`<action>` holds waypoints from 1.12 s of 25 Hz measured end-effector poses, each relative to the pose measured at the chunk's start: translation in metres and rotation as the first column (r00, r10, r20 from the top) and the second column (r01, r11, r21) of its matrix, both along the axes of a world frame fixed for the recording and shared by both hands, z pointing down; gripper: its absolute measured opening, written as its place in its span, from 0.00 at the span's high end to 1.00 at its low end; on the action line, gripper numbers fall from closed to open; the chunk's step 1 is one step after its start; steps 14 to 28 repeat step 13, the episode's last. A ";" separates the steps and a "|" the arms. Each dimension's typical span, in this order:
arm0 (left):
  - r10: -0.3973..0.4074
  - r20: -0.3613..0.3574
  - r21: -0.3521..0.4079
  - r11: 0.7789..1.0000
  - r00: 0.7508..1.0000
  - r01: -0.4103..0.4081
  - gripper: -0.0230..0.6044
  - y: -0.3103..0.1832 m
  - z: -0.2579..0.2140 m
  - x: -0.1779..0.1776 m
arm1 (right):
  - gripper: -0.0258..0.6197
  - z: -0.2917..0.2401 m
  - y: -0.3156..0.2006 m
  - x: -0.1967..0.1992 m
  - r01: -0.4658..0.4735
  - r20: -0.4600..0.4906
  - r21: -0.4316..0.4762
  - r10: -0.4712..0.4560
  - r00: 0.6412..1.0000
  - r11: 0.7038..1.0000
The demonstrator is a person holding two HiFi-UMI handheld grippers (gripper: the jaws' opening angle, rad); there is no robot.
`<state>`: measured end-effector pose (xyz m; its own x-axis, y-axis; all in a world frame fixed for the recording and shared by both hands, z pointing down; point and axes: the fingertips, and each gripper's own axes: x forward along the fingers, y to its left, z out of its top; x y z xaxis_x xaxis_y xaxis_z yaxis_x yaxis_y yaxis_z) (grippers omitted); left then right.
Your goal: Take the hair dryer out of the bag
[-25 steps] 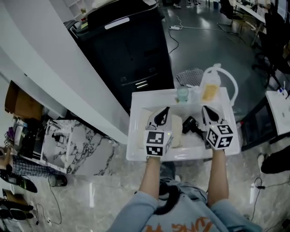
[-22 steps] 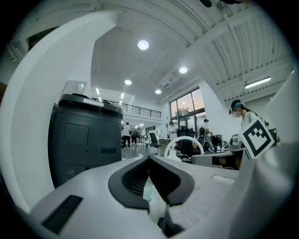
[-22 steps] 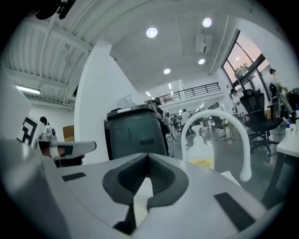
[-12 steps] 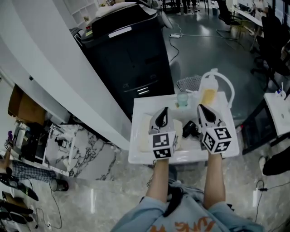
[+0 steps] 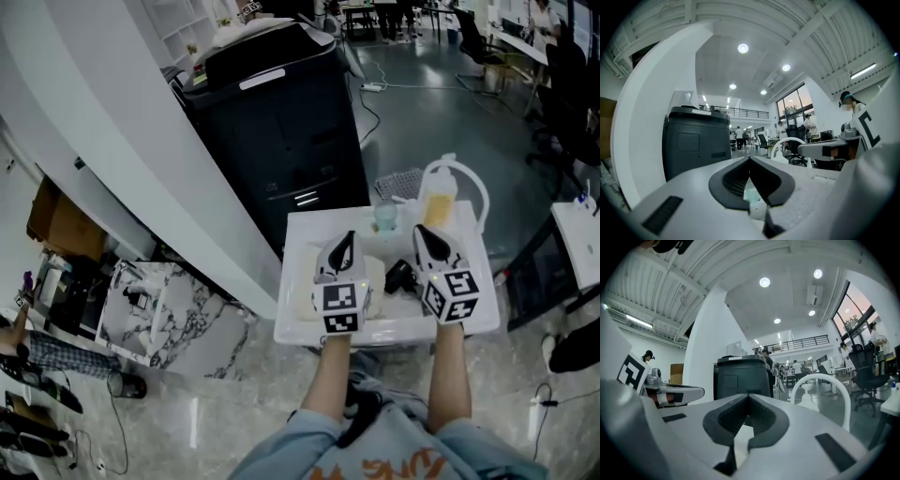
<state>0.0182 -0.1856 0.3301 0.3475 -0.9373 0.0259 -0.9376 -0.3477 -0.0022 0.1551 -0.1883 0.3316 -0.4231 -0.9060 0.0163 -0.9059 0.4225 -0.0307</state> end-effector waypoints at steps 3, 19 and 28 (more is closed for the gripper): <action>0.000 0.017 -0.002 1.000 1.000 0.000 0.96 -0.001 0.000 -0.005 | 0.96 -0.003 -0.003 -0.006 0.004 0.002 0.014 -0.004 1.000 1.000; -0.027 0.023 -0.083 0.996 0.999 0.029 0.96 -0.011 0.033 -0.028 | 0.96 0.003 -0.015 -0.026 0.029 -0.058 0.032 -0.028 0.998 0.999; -0.027 0.023 -0.083 0.996 0.999 0.029 0.96 -0.011 0.033 -0.028 | 0.96 0.003 -0.015 -0.026 0.029 -0.058 0.032 -0.028 0.998 0.999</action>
